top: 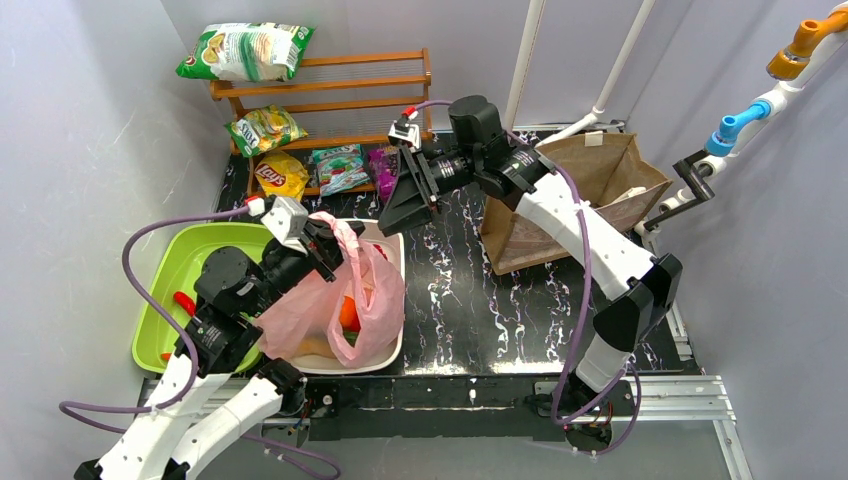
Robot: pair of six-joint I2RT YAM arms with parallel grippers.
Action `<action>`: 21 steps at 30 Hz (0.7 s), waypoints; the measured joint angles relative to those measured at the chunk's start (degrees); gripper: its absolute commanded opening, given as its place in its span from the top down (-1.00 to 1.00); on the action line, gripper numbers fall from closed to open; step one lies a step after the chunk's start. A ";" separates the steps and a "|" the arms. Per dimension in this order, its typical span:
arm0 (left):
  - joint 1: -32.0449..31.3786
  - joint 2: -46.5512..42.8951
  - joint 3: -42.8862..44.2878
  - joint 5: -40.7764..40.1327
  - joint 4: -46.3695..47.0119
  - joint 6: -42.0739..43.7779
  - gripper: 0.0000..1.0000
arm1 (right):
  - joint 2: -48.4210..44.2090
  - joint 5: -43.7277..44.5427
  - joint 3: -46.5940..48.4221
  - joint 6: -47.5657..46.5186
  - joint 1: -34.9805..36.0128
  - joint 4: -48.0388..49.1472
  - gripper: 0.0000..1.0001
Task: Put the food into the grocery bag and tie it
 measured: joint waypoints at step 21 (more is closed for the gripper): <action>0.00 1.09 0.04 -13.68 -3.63 -10.56 1.00 | -1.29 5.20 -4.09 -2.51 2.49 0.57 0.08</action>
